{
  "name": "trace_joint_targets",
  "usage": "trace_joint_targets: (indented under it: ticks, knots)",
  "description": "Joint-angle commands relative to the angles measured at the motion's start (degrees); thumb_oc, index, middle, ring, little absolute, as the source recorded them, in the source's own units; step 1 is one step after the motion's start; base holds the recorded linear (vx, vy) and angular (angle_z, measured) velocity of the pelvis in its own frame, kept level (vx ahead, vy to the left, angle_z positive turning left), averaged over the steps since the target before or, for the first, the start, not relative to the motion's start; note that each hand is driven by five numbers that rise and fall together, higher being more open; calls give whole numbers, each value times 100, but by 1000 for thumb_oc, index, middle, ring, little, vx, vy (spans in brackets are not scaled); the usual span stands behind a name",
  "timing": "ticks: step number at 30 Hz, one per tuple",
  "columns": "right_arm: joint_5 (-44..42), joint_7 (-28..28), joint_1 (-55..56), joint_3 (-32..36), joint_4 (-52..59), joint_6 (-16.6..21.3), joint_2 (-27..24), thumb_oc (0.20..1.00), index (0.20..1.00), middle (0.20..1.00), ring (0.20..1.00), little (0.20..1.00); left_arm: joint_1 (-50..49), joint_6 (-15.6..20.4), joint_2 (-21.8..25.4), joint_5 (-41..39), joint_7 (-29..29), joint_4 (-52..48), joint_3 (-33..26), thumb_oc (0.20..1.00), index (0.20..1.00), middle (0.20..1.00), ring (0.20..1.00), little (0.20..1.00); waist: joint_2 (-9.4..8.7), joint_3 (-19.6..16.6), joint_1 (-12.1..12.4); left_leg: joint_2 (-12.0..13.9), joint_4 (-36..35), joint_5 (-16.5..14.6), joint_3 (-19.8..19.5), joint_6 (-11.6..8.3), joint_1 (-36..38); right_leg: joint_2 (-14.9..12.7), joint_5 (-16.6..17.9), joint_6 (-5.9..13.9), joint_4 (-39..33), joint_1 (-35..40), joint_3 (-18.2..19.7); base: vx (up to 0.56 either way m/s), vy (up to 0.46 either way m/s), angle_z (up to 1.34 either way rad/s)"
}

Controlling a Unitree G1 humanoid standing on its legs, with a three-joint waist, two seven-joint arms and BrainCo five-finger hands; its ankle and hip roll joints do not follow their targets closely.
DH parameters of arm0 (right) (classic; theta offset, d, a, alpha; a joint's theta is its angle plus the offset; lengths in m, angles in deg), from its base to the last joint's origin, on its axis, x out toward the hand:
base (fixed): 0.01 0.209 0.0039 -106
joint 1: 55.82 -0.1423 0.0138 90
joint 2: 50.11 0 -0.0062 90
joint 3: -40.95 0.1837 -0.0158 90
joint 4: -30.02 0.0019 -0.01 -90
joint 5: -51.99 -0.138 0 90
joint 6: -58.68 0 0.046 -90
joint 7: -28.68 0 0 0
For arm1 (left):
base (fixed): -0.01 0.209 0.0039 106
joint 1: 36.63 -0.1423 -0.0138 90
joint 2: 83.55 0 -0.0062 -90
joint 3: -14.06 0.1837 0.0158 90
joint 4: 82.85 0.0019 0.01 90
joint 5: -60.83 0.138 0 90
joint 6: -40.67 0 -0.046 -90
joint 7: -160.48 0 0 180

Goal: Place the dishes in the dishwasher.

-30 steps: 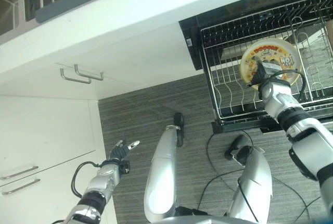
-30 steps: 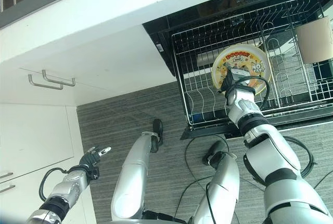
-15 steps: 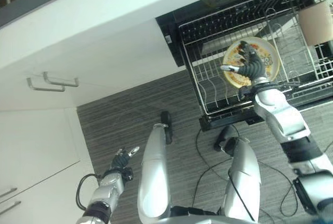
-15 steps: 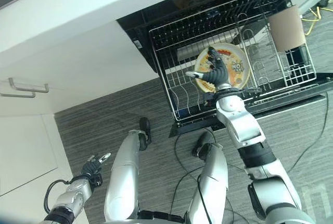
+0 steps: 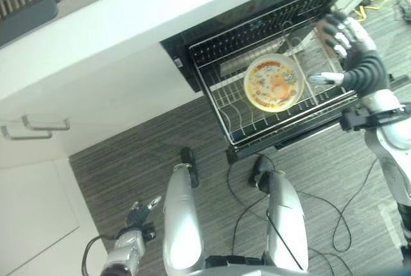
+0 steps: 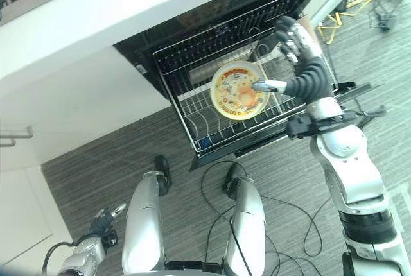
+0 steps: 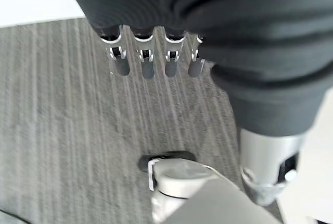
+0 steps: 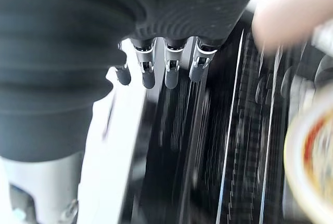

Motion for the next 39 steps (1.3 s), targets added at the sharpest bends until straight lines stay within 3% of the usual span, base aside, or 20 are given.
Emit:
trace_joint_targets:
  ticks: [1, 3, 5, 9, 11, 12, 14, 15, 16, 17, 25, 27, 30, 39]
  knots:
    - [35, -852, -123, 728, 43, 1214, 35, 1000, 1000, 1000, 1000, 1000, -332, 274, 150, 107, -147, 213, -55, 1000, 1000, 1000, 1000, 1000, -75, -105, -29, 52, -476, -90, 5, -150, 468, -81, -496, 335, 348, 156, 378, -70, -25, -14]
    - [192, -1433, 299, 1165, -164, 1688, 240, 1000, 1000, 1000, 1000, 1000, -262, 343, 67, 76, -178, 424, -121, 1000, 1000, 1000, 1000, 1000, -90, -105, -155, 77, -542, -2, 117, -106, 531, -21, -368, 274, 202, 209, 370, -85, -3, -21]
    - [504, -2130, 610, 1420, -403, 1940, 463, 1000, 1000, 1000, 1000, 1000, -202, 380, -25, 24, -226, 605, -120, 1000, 1000, 1000, 1000, 1000, -92, -105, -283, 59, -488, -216, 138, -150, 765, -13, -491, 324, 189, 418, 454, 21, 14, -24]
    - [922, -3317, 901, 1817, -863, 2022, 670, 1000, 1000, 1000, 1000, 1000, -107, 341, -204, 5, -304, 682, -158, 1000, 1000, 1000, 1000, 1000, 2, -107, -413, 67, -405, -308, 195, -139, 978, -38, -494, 275, 151, 619, 511, 18, 25, -14]
    - [989, -3651, 1002, 1941, -1013, 2105, 730, 1000, 1000, 1000, 1000, 1000, -109, 314, -232, -2, -309, 688, -169, 1000, 1000, 1000, 1000, 1000, 35, -105, -445, 87, -412, -212, 254, -88, 974, -49, -409, 214, 141, 605, 486, -16, 17, -4]
    - [979, -3863, 1092, 2010, -1156, 2170, 817, 1000, 1000, 1000, 1000, 1000, -105, 292, -252, 6, -315, 710, -175, 1000, 1000, 1000, 1000, 1000, 44, -108, -472, 66, -344, -368, 197, -144, 1042, -62, -533, 267, 193, 679, 545, 0, 0, 0]
    - [897, -4074, 1226, 2061, -1456, 2166, 971, 1000, 1000, 1000, 1000, 1000, -96, 218, -265, -9, -322, 741, -193, 1000, 1000, 1000, 1000, 1000, 60, -119, -505, 64, -326, -377, 196, -148, 1060, -71, -524, 258, 179, 709, 553, 46, 2, 5]
    - [711, -4010, 1305, 2033, -1696, 2153, 1070, 834, 834, 834, 834, 834, -85, 173, -289, -13, -355, 762, -193, 1000, 1000, 1000, 1000, 1000, 61, -131, -528, 60, -316, -376, 191, -145, 1058, -72, -516, 248, 169, 714, 560, 0, 0, 0]
    - [568, -3956, 1374, 1988, -1899, 2165, 1145, 583, 583, 583, 583, 583, -87, 164, -300, -9, -367, 787, -185, 1000, 1000, 1000, 1000, 1000, 62, -136, -534, 60, -299, -375, 182, -141, 1045, -85, -507, 241, 168, 710, 562, 0, 0, 0]
    - [352, -3776, 1445, 1905, -2167, 2266, 1264, 200, 200, 200, 200, 200, -99, 152, -308, 4, -380, 797, -169, 1000, 1000, 1000, 1000, 1000, 66, -146, -533, 57, -290, -367, 170, -136, 1028, -97, -494, 229, 152, 709, 553, 0, 0, 0]
    - [-781, -2654, 1308, 1195, -3682, 2459, 1526, 200, 200, 200, 200, 200, 23, -84, -131, -114, -514, 703, -20, 1000, 1000, 1000, 1000, 1000, 174, -129, -384, -57, -183, -306, 2, -82, 777, -215, -490, 210, 379, 481, 569, -7, -27, 7]
    - [-1562, -2168, 1123, 1096, -4203, 2466, 1528, 200, 200, 200, 200, 200, 67, -148, -35, -119, -474, 716, 23, 1000, 1000, 1000, 1000, 1000, 238, -150, -303, -105, -152, -292, -61, -83, 721, -273, -511, 190, 448, 461, 537, 10, -36, 18]
    - [-2672, -1365, 671, 983, -4903, 2207, 1514, 200, 200, 200, 200, 200, 134, -239, 70, -131, -478, 732, 139, 1000, 1000, 1000, 1000, 1000, 351, -192, -157, -181, -35, -320, -161, -87, 627, -405, -575, 161, 645, 391, 494, 10, -27, 18]
    - [-4649, -372, -119, 841, -6066, 1708, 1628, 200, 200, 200, 200, 200, 98, -266, 116, 33, -332, 795, 329, 1000, 1000, 1000, 1000, 1000, 553, -326, 92, -266, 139, -368, -256, -106, 539, -667, -671, 144, 1049, 240, 463, 16, -1, 13]
